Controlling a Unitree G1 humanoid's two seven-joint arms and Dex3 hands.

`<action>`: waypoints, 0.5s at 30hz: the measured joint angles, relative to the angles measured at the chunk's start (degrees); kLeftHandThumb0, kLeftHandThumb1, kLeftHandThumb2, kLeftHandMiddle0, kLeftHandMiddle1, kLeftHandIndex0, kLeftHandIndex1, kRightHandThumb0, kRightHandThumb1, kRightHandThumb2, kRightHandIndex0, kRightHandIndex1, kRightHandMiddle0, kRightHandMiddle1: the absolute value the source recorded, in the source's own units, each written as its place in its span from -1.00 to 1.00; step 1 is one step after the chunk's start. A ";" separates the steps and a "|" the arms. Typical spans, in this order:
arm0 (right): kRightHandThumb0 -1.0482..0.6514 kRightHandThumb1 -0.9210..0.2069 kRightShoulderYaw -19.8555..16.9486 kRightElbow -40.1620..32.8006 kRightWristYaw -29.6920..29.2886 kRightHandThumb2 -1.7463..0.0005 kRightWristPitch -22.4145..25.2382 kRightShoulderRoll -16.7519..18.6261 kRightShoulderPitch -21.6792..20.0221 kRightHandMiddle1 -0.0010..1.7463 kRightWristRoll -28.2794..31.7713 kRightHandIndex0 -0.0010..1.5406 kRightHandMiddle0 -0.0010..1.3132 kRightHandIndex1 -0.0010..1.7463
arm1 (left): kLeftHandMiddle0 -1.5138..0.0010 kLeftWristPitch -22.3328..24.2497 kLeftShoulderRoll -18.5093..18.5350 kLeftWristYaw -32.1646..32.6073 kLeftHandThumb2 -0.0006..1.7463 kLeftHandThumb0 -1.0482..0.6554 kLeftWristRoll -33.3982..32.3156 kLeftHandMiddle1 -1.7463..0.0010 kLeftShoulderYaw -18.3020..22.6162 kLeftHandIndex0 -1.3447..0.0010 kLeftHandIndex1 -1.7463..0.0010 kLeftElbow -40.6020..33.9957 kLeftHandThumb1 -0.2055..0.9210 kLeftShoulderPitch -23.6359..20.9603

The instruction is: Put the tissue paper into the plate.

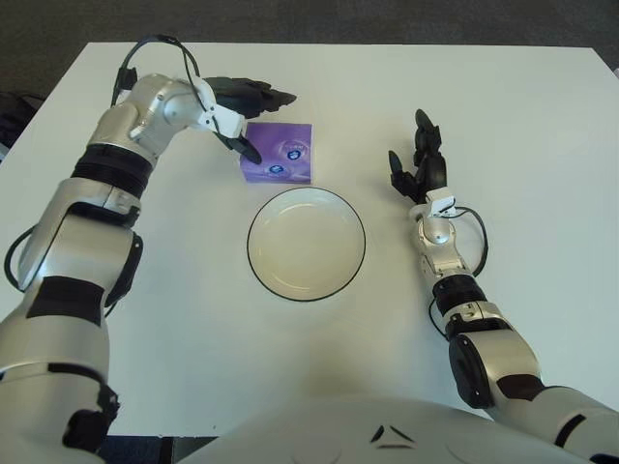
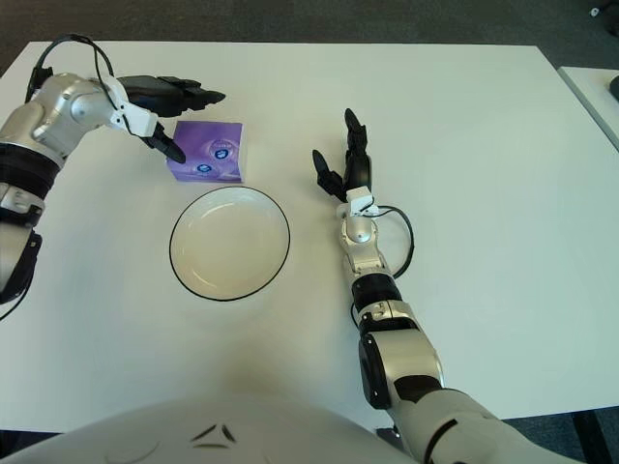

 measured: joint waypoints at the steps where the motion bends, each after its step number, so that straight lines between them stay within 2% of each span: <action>1: -0.55 -1.00 0.00 0.01 -0.11 0.45 0.00 0.00 -0.01 -0.64 0.00 -0.66 -1.00 -1.00 | 1.00 0.08 -0.29 1.41 -0.80 -1.00 1.23 1.00 -0.69 1.00 1.00 0.61 1.00 -0.11; 7: -0.55 -1.00 0.01 0.02 -0.34 0.44 -0.01 -0.01 -0.05 -0.62 0.00 -0.66 -1.00 -1.00 | 1.00 0.94 -2.43 9.39 -0.75 -1.00 8.11 1.00 -5.22 1.00 1.00 6.70 1.00 -1.95; 15: -0.55 -1.00 -0.04 0.01 -0.76 0.44 -0.01 -0.03 -0.05 -0.59 0.00 -0.65 -1.00 -0.99 | 1.00 1.03 -3.15 13.01 -0.76 -1.00 10.81 1.00 -7.95 1.00 1.00 9.86 1.00 -3.54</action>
